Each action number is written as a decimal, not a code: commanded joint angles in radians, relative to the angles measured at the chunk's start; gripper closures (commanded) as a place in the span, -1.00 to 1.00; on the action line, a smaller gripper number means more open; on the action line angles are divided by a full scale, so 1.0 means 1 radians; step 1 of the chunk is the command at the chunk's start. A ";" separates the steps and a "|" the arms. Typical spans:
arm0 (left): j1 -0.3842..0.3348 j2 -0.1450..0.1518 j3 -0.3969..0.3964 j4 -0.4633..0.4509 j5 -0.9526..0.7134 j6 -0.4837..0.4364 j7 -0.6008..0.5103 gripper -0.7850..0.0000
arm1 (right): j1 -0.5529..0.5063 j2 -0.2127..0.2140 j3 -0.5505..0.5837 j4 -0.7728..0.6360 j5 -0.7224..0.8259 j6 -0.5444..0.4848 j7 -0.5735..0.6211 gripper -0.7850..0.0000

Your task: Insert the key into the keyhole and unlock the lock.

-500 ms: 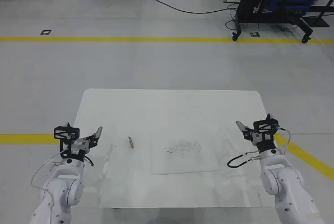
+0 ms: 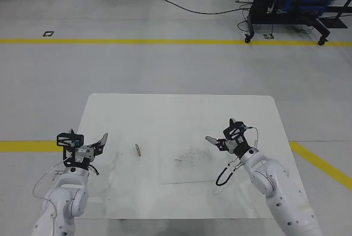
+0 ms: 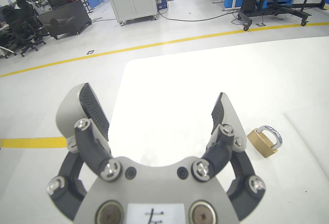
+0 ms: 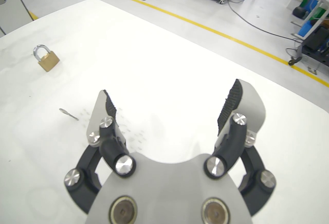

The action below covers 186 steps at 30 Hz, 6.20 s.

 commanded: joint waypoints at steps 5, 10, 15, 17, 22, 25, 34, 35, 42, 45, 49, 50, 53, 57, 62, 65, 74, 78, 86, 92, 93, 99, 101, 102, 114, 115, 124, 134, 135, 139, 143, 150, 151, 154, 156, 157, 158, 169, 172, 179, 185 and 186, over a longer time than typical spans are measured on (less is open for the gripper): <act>0.000 0.000 0.000 0.000 0.000 0.000 0.000 -1.00 | -0.002 0.000 0.002 -0.001 -0.002 0.002 -0.004 -1.00; 0.000 0.000 0.000 0.000 0.000 0.000 0.000 -1.00 | 0.002 -0.001 -0.010 0.013 0.058 -0.066 -0.017 -1.00; 0.000 0.000 0.000 0.000 0.000 0.000 0.000 -1.00 | 0.106 -0.006 -0.106 0.116 0.192 -0.370 0.024 -1.00; 0.000 0.000 0.000 0.000 0.000 0.000 0.000 -1.00 | 0.156 -0.009 -0.153 0.164 0.213 -0.471 0.065 -1.00; 0.000 0.000 0.000 0.000 0.000 0.000 0.000 -1.00 | 0.273 -0.020 -0.275 0.246 0.169 -0.593 0.225 -1.00; 0.000 0.000 0.000 0.000 0.000 0.000 0.000 -1.00 | 0.325 -0.030 -0.339 0.290 0.162 -0.619 0.300 -1.00; 0.000 0.000 0.000 0.000 0.000 0.000 0.000 -1.00 | 0.391 -0.042 -0.405 0.307 0.090 -0.535 0.341 -0.10; 0.000 0.000 0.000 0.000 0.000 0.000 0.000 -1.00 | 0.391 -0.042 -0.411 0.302 0.070 -0.530 0.332 -0.05; 0.000 0.000 0.000 0.000 0.000 0.000 0.000 -1.00 | 0.407 -0.047 -0.463 0.292 -0.033 -0.500 0.315 0.30; 0.000 0.000 0.000 0.000 0.000 0.000 0.000 -1.00 | 0.413 -0.050 -0.476 0.296 -0.048 -0.479 0.314 0.52; 0.000 0.000 0.000 0.000 0.000 0.000 0.000 -1.00 | 0.419 -0.051 -0.482 0.294 -0.059 -0.469 0.304 1.00; 0.000 0.000 0.000 0.000 0.000 0.000 0.000 -1.00 | 0.419 -0.050 -0.480 0.292 -0.063 -0.465 0.298 1.00; 0.000 0.000 0.000 0.000 0.000 0.000 0.000 -1.00 | 0.410 -0.044 -0.465 0.274 -0.072 -0.463 0.271 1.00; 0.000 0.000 0.000 0.000 0.000 0.000 0.000 -1.00 | 0.388 -0.030 -0.424 0.247 -0.078 -0.491 0.207 1.00; 0.000 0.000 0.000 0.000 0.000 0.000 0.000 -1.00 | 0.359 -0.012 -0.359 0.267 -0.037 -0.547 0.056 1.00; 0.000 0.000 0.000 0.000 0.000 0.000 0.000 -1.00 | 0.352 -0.005 -0.320 0.326 0.023 -0.620 -0.073 1.00; 0.000 0.000 0.000 0.000 0.000 0.000 0.000 -1.00 | 0.352 -0.004 -0.315 0.336 0.030 -0.625 -0.084 1.00; 0.000 0.000 0.000 0.000 0.000 0.000 0.000 -1.00 | 0.347 -0.007 -0.315 0.324 0.094 -0.648 -0.166 1.00; 0.000 0.000 0.000 0.000 0.000 0.000 0.000 -1.00 | 0.426 -0.024 -0.358 0.402 0.282 -0.708 -0.244 1.00; 0.003 -0.001 -0.011 -0.005 -0.026 -0.004 0.023 -1.00 | 0.426 -0.024 -0.358 0.402 0.282 -0.708 -0.244 1.00; 0.011 -0.003 -0.020 -0.016 -0.069 -0.017 0.043 -1.00 | 0.426 -0.024 -0.358 0.402 0.282 -0.708 -0.244 1.00; 0.002 -0.009 -0.020 -0.040 -0.546 -0.279 -0.086 -1.00 | 0.419 -0.035 -0.387 0.463 0.398 -0.708 -0.245 1.00; -0.031 -0.009 0.008 -0.032 -0.756 -0.369 -0.202 -1.00 | 0.432 -0.046 -0.425 0.471 0.459 -0.708 -0.251 1.00; -0.052 -0.009 0.016 -0.022 -0.841 -0.393 -0.259 -1.00 | 0.442 -0.050 -0.441 0.482 0.478 -0.708 -0.249 1.00; -0.308 0.000 0.128 0.192 -1.637 -0.309 -0.922 -1.00 | 0.446 -0.055 -0.497 0.494 0.579 -0.708 -0.451 1.00; -0.326 0.003 0.121 0.210 -1.625 -0.293 -0.935 -1.00 | 0.445 -0.053 -0.495 0.495 0.573 -0.708 -0.463 1.00; -0.334 0.004 0.120 0.214 -1.604 -0.295 -0.937 -1.00 | 0.445 -0.053 -0.495 0.495 0.573 -0.708 -0.463 1.00; -0.334 0.004 0.120 0.214 -1.604 -0.295 -0.937 -1.00 | 0.445 -0.053 -0.495 0.495 0.573 -0.708 -0.463 1.00; -0.334 0.004 0.120 0.214 -1.604 -0.295 -0.937 -1.00 | 0.445 -0.053 -0.495 0.495 0.573 -0.708 -0.463 1.00; -0.334 0.004 0.120 0.214 -1.604 -0.295 -0.937 -1.00 | 0.445 -0.053 -0.495 0.495 0.573 -0.708 -0.463 1.00; -0.334 0.004 0.120 0.214 -1.604 -0.295 -0.937 -1.00 | 0.445 -0.053 -0.495 0.495 0.573 -0.708 -0.463 1.00; -0.334 0.004 0.120 0.214 -1.604 -0.295 -0.937 -1.00 | 0.445 -0.053 -0.495 0.495 0.573 -0.708 -0.463 1.00; -0.334 0.004 0.120 0.214 -1.604 -0.295 -0.937 -1.00 | 0.445 -0.053 -0.495 0.495 0.573 -0.708 -0.463 1.00; -0.334 0.004 0.120 0.214 -1.604 -0.295 -0.937 -1.00 | 0.445 -0.053 -0.495 0.495 0.573 -0.708 -0.463 1.00; -0.334 0.004 0.120 0.214 -1.604 -0.295 -0.937 -1.00 | 0.445 -0.053 -0.495 0.495 0.573 -0.708 -0.463 1.00; -0.331 0.004 0.120 0.206 -1.596 -0.301 -0.921 -1.00 | 0.445 -0.053 -0.495 0.495 0.573 -0.708 -0.463 1.00; -0.324 0.004 0.119 0.194 -1.594 -0.328 -0.904 -1.00 | 0.435 -0.054 -0.497 0.492 0.590 -0.703 -0.464 1.00; -0.311 0.004 0.184 0.154 -1.501 -0.562 -0.954 -1.00 | 0.395 -0.057 -0.520 0.491 1.004 -0.671 -0.231 1.00; -0.300 -0.001 0.208 0.124 -1.298 -0.648 -0.828 -1.00 | 0.378 -0.053 -0.506 0.483 1.066 -0.658 -0.192 1.00; -0.267 -0.015 0.275 0.062 -0.891 -0.699 -0.559 -1.00 | 0.344 -0.050 -0.503 0.452 1.252 -0.664 -0.089 1.00; -0.236 -0.027 0.272 -0.010 -0.373 -0.686 -0.150 -1.00 | 0.358 -0.051 -0.502 0.471 1.368 -0.648 0.006 1.00; -0.227 -0.030 0.285 -0.014 -0.241 -0.652 -0.030 -1.00 | 0.360 -0.052 -0.504 0.475 1.380 -0.646 0.019 1.00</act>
